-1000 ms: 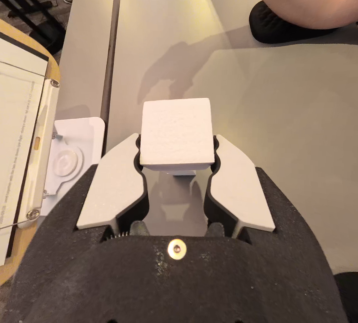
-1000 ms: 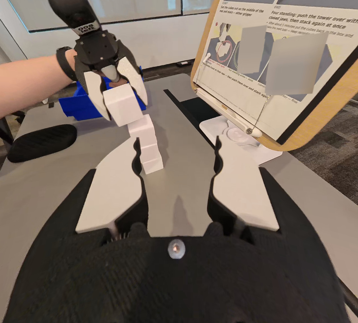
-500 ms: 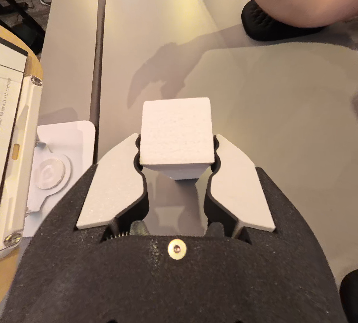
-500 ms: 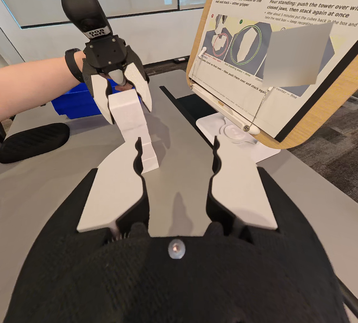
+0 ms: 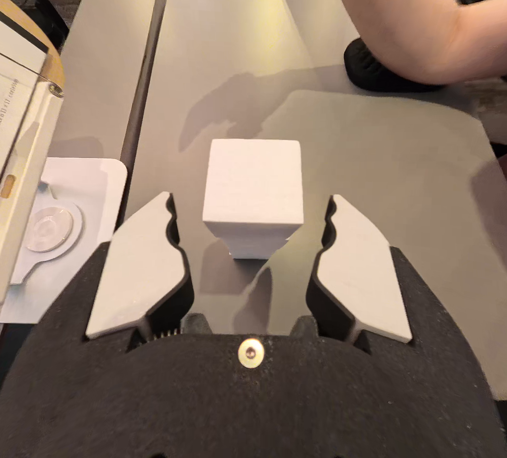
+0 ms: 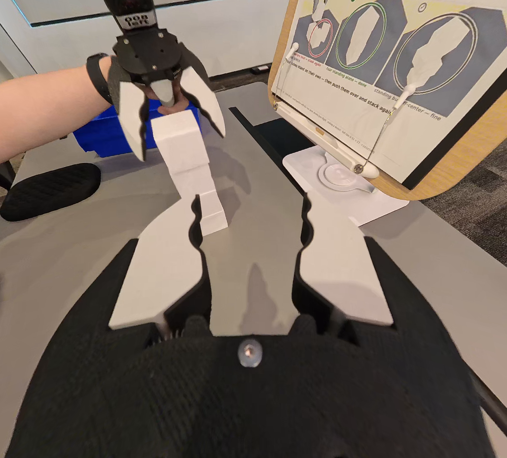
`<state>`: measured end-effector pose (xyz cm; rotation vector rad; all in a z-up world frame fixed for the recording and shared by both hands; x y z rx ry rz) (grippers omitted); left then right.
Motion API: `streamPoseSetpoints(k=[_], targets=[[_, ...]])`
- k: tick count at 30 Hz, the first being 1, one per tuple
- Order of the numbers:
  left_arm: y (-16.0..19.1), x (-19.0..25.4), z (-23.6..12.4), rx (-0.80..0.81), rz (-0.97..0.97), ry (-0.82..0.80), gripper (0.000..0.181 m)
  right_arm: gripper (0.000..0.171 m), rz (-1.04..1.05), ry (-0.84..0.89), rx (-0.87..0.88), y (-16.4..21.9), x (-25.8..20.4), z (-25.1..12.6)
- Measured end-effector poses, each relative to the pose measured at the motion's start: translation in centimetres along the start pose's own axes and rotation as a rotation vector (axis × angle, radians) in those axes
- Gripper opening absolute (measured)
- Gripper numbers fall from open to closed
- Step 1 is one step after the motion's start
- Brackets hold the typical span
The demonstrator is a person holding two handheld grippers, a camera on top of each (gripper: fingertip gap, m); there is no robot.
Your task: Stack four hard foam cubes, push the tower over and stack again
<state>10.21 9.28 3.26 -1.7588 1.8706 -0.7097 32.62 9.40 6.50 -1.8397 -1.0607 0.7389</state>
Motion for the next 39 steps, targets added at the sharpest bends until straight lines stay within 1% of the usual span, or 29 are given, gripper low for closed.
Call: streamPoseSetpoints(k=[2,5,7,8,9,10,11,13,14,15,16,17,19,20,21,22,25,28,31,33,35,39], targets=[[0.1,0.3,-1.1,0.049,-0.012,-0.053,0.108,0.072,0.0,0.006,-0.017,0.3,0.2,0.1],[0.9,1.7,-3.7,0.181,-0.065,-0.146,0.105,0.072,-0.005,0.016,-0.03,0.6,0.3,-0.3],[2.2,3.0,-5.4,0.262,-0.14,-0.245,0.092,0.072,-0.011,0.025,-0.014,0.4,0.4,-1.0],[2.8,4.0,-6.0,0.304,-0.175,-0.272,0.091,0.072,-0.01,0.032,0.0,0.3,0.5,-1.5],[3.6,4.8,-6.3,0.34,-0.223,-0.304,0.081,0.072,-0.012,0.049,0.014,0.1,0.6,-2.0],[4.5,5.3,-6.4,0.361,-0.286,-0.353,0.067,0.072,-0.031,0.091,0.029,-0.2,0.8,-2.6],[5.5,5.9,-6.2,0.376,-0.335,-0.37,0.06,0.071,-0.079,0.165,0.059,-0.7,1.0,-3.4],[7.3,7.1,-4.8,0.353,-0.426,-0.373,0.034,0.071,-0.212,0.318,0.143,-1.7,0.5,-5.3],[8.0,7.6,-3.9,0.333,-0.452,-0.368,0.023,0.071,-0.249,0.371,0.178,-2.1,0.2,-6.2],[8.8,7.9,-3.1,0.307,-0.479,-0.368,0.006,0.071,-0.27,0.406,0.214,-2.3,-0.2,-7.0],[9.4,8.1,-2.2,0.288,-0.505,-0.368,0.0,0.071,-0.288,0.418,0.239,-2.4,-0.6,-7.6],[9.9,8.1,-1.5,0.28,-0.541,-0.371,0.0,0.069,-0.293,0.422,0.247,-2.4,-0.8,-8.0],[10.9,7.6,-0.2,0.252,-0.618,-0.384,0.0,0.041,-0.26,0.406,0.205,-1.9,-0.8,-8.4],[11.3,7.2,0.3,0.228,-0.65,-0.406,0.0,0.032,-0.239,0.398,0.187,-1.6,-0.6,-8.5],[11.9,6.6,0.8,0.189,-0.687,-0.435,0.0,0.019,-0.224,0.393,0.17,-1.3,-0.5,-8.7],[12.5,6.0,1.2,0.135,-0.718,-0.458,0.0,0.001,-0.214,0.392,0.153,-0.9,-0.2,-8.9],[14.1,4.5,2.8,-0.058,-0.779,-0.484,0.0,0.0,-0.134,0.448,0.071,0.6,1.4,-9.8],[14.6,2.9,3.7,-0.181,-0.792,-0.534,0.0,0.0,-0.065,0.52,-0.038,2.9,3.4,-10.9],[13.9,1.3,4.4,-0.201,-0.8,-0.545,0.0,0.0,-0.008,0.5,-0.072,4.5,4.4,-11.9],[12.8,0.4,4.7,-0.148,-0.796,-0.541,0.0,0.0,0.009,0.485,-0.086,5.1,4.6,-12.4],[11.8,0.0,5.2,-0.135,-0.808,-0.521,0.0,0.001,0.008,0.5,-0.105,5.4,4.7,-12.8],[9.7,-0.5,6.1,-0.197,-0.773,-0.538,0.0,0.001,-0.013,0.498,-0.123,5.3,4.4,-13.0]])
Point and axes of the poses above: each gripper's, where its closed fingertips meet, z out along the fingers, y out of its underside, x = y × z across the jaws, the point moved 5 cm from there along -z, back along the fingers, and after that the axes turned 11 degrees about -x, right-handed, at the moved point
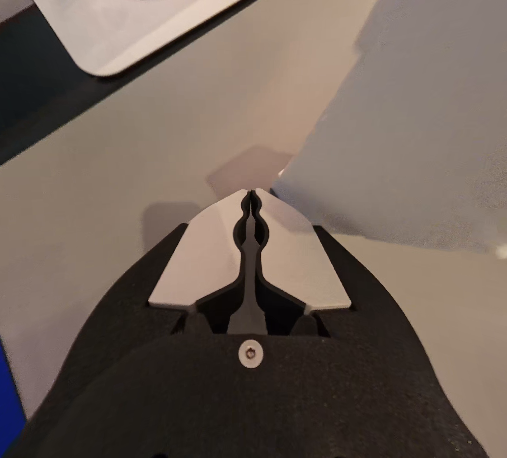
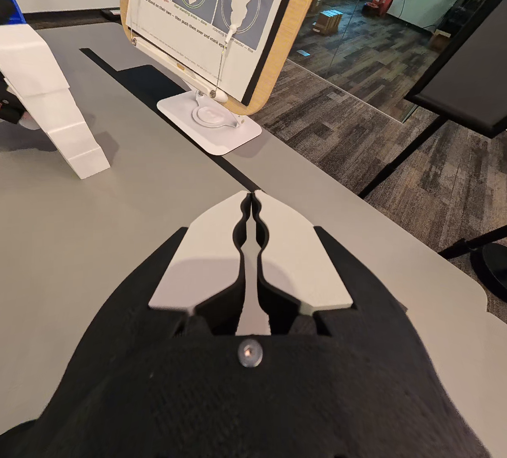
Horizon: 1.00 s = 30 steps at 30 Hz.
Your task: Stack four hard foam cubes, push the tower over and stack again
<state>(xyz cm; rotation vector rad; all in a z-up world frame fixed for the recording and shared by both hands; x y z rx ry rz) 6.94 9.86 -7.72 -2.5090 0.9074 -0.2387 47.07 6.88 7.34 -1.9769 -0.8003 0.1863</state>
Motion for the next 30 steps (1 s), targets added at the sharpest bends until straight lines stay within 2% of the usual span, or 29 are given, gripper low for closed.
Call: streamPoseSetpoints(k=[8,11,15,17,20,24,27,30], targets=[[-5.6,7.0,-1.5,0.018,0.171,-0.016,0.0,0.001,-0.018,-0.022,-0.007,-0.2,-0.3,-0.1],[-6.7,9.0,-1.5,0.018,0.229,-0.019,0.0,0.001,-0.011,-0.028,-0.014,0.3,-0.2,-0.1],[-7.1,9.8,-2.0,0.062,0.2,0.029,0.0,0.002,0.002,-0.024,-0.023,1.1,0.3,-0.3],[-7.0,9.4,-2.6,0.133,0.18,0.046,0.014,0.004,0.013,-0.028,-0.02,1.6,0.6,-0.5],[-6.2,8.3,-3.0,0.261,0.136,0.087,0.046,0.011,0.043,-0.025,0.001,2.4,1.4,-0.9],[-3.5,7.7,-1.6,0.299,0.086,0.185,0.083,0.047,0.117,0.074,0.067,4.3,4.2,-1.5],[-2.6,7.3,-1.1,0.372,0.081,0.198,0.088,0.058,0.263,0.202,0.138,7.0,7.8,-1.6],[-2.5,7.7,-0.3,0.384,0.118,0.23,0.099,0.063,0.404,0.225,0.247,9.1,9.9,-0.4]])
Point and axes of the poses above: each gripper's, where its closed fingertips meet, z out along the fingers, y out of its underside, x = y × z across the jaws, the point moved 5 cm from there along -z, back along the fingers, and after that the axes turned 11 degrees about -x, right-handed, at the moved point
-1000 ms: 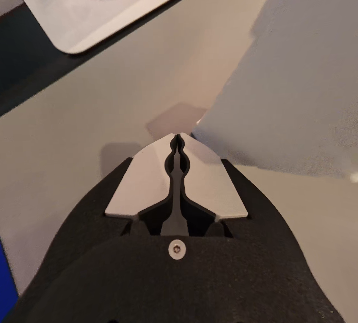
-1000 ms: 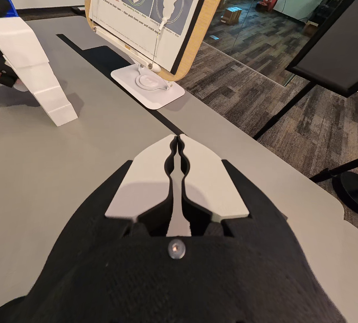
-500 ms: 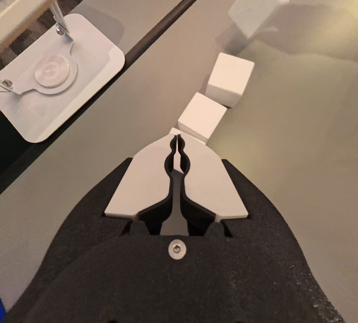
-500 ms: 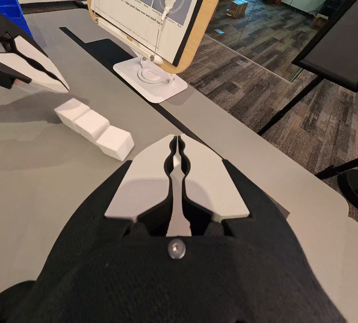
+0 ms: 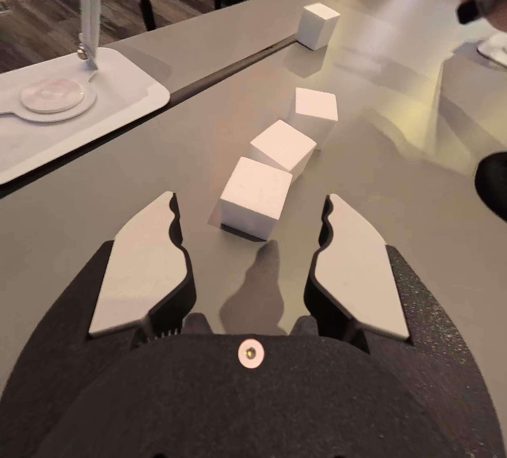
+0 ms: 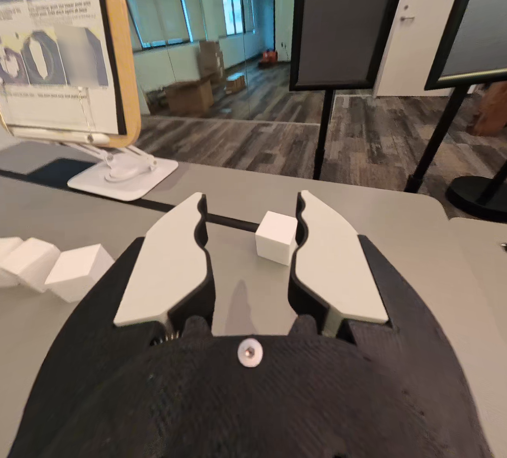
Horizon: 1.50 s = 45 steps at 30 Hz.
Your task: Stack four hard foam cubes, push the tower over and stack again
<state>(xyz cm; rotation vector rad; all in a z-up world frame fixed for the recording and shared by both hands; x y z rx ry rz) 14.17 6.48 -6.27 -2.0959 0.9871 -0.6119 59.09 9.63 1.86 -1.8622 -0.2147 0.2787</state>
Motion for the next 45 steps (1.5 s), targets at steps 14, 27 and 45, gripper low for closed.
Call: streamPoseSetpoints(k=[14,27,45], targets=[[1.1,0.0,4.6,-0.089,0.232,0.005,0.105,0.088,-0.032,0.387,-0.469,9.2,0.6,11.5],[1.3,0.1,5.6,-0.124,0.291,-0.03,0.065,0.058,0.126,0.323,-0.462,9.6,1.3,13.2],[1.9,-0.7,2.9,-0.111,0.232,-0.012,0.063,0.058,0.209,0.076,-0.34,8.4,0.4,11.0]])
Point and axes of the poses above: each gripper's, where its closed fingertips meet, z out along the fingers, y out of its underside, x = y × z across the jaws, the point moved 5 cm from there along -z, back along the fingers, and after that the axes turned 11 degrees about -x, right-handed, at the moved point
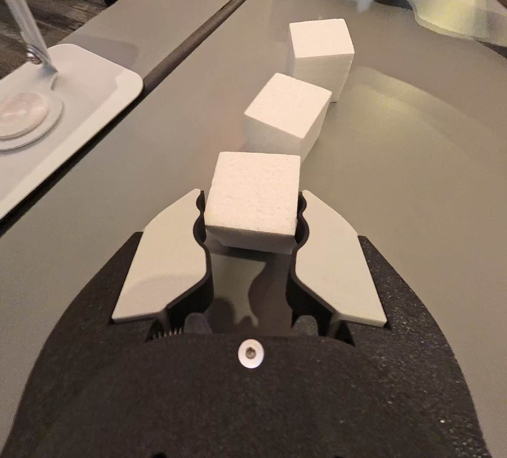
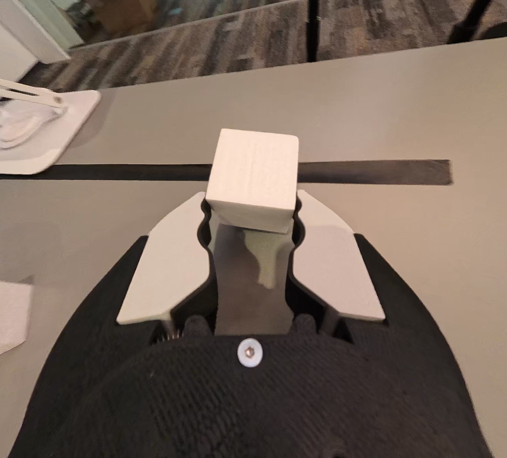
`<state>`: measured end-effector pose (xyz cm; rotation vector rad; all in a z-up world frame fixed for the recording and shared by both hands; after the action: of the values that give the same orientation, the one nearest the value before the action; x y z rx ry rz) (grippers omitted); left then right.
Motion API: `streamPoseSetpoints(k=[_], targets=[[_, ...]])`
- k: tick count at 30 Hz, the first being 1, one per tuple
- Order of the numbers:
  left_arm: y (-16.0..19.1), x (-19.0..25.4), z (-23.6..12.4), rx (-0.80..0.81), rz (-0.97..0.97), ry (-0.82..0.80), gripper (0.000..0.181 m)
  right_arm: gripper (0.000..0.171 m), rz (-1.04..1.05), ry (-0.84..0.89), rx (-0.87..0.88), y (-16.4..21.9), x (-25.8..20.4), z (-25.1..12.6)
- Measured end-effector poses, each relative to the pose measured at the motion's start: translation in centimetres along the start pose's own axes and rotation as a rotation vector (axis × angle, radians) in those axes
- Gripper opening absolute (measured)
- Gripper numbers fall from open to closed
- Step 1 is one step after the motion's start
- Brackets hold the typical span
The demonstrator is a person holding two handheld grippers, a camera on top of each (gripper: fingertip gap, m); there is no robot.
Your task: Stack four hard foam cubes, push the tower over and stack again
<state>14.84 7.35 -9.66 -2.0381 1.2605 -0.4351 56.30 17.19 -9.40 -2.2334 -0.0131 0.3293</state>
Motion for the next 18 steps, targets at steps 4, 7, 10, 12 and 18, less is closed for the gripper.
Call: streamPoseSetpoints(k=[4,7,10,12,18], targets=[[-0.4,-1.5,-2.5,-0.002,0.009,-0.06,0.063,0.058,-0.131,-0.359,0.112,-2.0,-5.9,-2.3],[-0.8,-2.9,-5.1,0.011,0.007,-0.124,0.063,0.058,-0.328,-0.687,0.116,-2.7,-12.9,-4.9],[-0.5,-4.1,-7.4,-0.008,0.027,-0.199,0.063,0.058,-0.508,-0.88,0.002,-2.0,-19.7,-6.3],[-0.5,-4.8,-8.8,0.002,0.022,-0.231,0.063,0.058,-0.631,-0.968,-0.04,-1.0,-23.8,-6.6],[-1.5,-4.7,-10.8,0.121,-0.042,-0.158,0.063,0.058,-0.879,-0.94,-0.189,2.3,-27.6,-4.4]])
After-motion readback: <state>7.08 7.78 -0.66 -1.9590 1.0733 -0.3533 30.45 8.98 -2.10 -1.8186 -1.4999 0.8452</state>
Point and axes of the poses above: each gripper's, where its closed fingertips meet, z out along the fingers, y out of its underside, x = y × z across the jaws, the point moved 5 cm from there along -z, back along the fingers, and after that the axes turned 11 degrees about -x, right-handed, at the moved point
